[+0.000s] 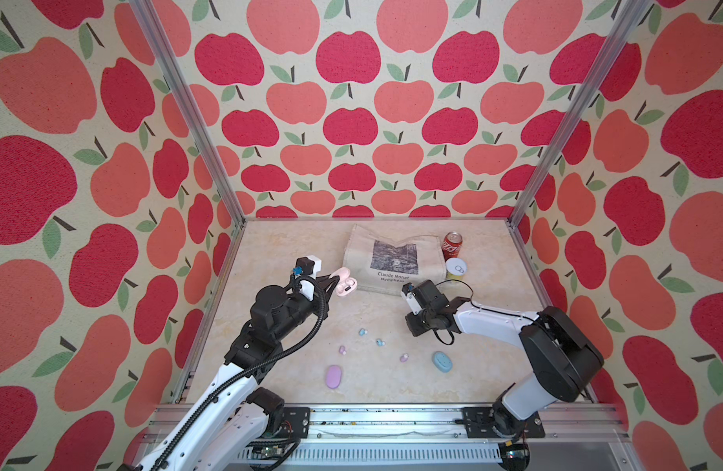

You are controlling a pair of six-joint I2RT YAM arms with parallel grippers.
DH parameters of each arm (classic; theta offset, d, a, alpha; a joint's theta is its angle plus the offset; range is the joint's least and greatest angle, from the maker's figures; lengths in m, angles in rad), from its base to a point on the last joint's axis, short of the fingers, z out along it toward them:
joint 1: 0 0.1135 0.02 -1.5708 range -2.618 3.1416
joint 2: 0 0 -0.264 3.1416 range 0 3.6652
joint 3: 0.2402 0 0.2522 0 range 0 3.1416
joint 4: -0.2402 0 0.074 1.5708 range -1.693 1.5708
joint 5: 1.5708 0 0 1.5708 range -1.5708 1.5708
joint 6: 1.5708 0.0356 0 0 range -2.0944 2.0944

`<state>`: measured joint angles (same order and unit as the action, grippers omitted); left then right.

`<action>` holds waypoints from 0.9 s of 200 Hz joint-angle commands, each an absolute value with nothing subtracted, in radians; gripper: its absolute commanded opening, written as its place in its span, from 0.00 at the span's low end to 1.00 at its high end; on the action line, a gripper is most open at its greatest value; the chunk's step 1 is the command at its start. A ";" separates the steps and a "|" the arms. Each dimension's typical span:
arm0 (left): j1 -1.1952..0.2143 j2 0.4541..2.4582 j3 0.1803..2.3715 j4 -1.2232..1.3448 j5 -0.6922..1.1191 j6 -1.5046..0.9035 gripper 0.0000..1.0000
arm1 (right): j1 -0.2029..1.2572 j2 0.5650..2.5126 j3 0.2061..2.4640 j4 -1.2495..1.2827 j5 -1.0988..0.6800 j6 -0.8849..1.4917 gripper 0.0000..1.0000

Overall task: Insert wireless bluetooth earbuds into charging case
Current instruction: Place a wireless bluetooth earbud at the center of the table.

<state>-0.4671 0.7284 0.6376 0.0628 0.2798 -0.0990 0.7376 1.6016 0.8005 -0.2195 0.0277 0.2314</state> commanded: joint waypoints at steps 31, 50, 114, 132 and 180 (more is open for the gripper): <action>-0.462 0.726 0.637 0.094 0.316 -0.102 0.00 | 0.738 1.616 0.824 -0.290 0.073 0.266 0.36; -0.462 0.723 0.635 0.087 0.318 -0.101 0.00 | 0.737 1.598 0.849 -0.321 0.079 0.251 0.41; -0.462 0.701 0.617 0.071 0.302 -0.098 0.00 | 0.702 1.623 1.019 -0.503 0.034 0.343 0.46; -0.462 0.698 0.608 0.079 0.300 -0.102 0.00 | 0.701 1.625 1.035 -0.511 0.025 0.365 0.45; -0.462 0.693 0.588 0.090 0.309 -0.129 0.00 | 0.701 1.668 1.069 -0.589 -0.020 0.291 0.44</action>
<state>-0.4667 0.7055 0.6018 0.0628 0.2970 -0.1066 0.7040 1.6333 1.0489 -0.4919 0.0139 0.3191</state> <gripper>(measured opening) 0.103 0.439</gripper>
